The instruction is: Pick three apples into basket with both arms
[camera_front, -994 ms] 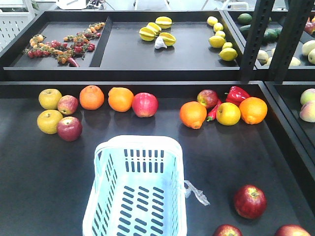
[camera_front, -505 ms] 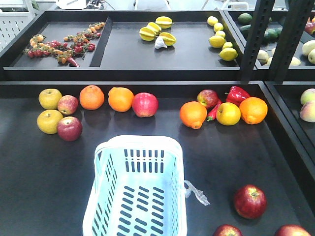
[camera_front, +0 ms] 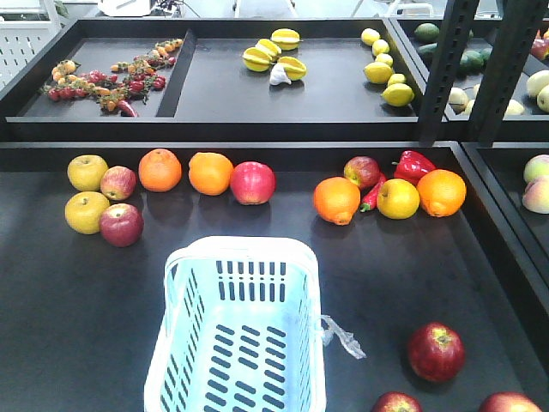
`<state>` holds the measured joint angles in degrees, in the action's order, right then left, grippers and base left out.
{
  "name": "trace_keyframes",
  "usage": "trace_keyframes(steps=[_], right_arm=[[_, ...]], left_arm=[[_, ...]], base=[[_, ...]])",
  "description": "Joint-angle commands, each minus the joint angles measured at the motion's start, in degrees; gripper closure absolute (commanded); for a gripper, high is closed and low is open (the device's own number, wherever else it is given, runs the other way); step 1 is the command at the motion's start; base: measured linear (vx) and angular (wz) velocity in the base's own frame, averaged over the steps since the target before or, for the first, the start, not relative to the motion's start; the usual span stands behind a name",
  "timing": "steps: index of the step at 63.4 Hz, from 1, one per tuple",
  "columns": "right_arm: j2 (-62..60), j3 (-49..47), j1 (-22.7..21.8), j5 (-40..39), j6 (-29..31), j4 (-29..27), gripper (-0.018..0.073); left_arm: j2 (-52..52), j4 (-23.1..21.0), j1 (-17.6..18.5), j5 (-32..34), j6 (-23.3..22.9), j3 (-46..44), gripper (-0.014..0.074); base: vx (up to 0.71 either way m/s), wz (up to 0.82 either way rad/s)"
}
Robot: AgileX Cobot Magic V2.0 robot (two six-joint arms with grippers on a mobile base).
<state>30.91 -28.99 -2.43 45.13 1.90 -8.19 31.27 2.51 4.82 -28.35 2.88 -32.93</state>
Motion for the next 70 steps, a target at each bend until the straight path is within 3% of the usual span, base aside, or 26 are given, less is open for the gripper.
trace_keyframes(steps=[1, 17, 25, 35, 53, 62, 70], right_arm=[[6.56, -6.01, -0.29, 4.08, 5.91, 0.18, 0.0568], [13.82, -7.29, -0.29, 7.39, 12.80, -0.01, 0.0559], [15.21, -7.29, -0.29, 8.58, 15.80, -2.52, 0.0506], [15.39, -7.29, -0.29, 8.91, 17.48, -3.24, 0.0345], [15.39, -7.29, -0.29, 8.87, 17.78, -3.05, -0.0051], [15.39, -7.29, -0.24, 8.21, 19.83, -3.82, -0.0086], [15.92, -7.29, 3.51, 6.17, 27.25, -5.66, -0.0066]], left_arm=[[0.30, -0.06, -0.16, 3.73, -0.15, -1.38, 0.0004], [0.30, -0.06, -0.16, 3.73, -0.15, -1.38, 0.0004], [0.30, -0.06, -0.16, 3.73, -0.15, -1.38, 0.0004], [0.30, -0.06, -0.16, 3.73, -0.15, -1.38, 0.0004], [0.30, -0.06, -0.16, 3.73, -0.15, -1.38, 0.0004], [0.30, -0.06, -0.16, 3.73, -0.15, -1.38, 0.0004], [0.30, -0.06, -0.16, 3.73, -0.15, -1.38, 0.0004]], base=[[0.00, 0.00], [0.00, 0.00], [0.00, 0.00], [0.00, 0.00], [0.00, 0.00], [0.00, 0.00], [0.00, 0.00]])
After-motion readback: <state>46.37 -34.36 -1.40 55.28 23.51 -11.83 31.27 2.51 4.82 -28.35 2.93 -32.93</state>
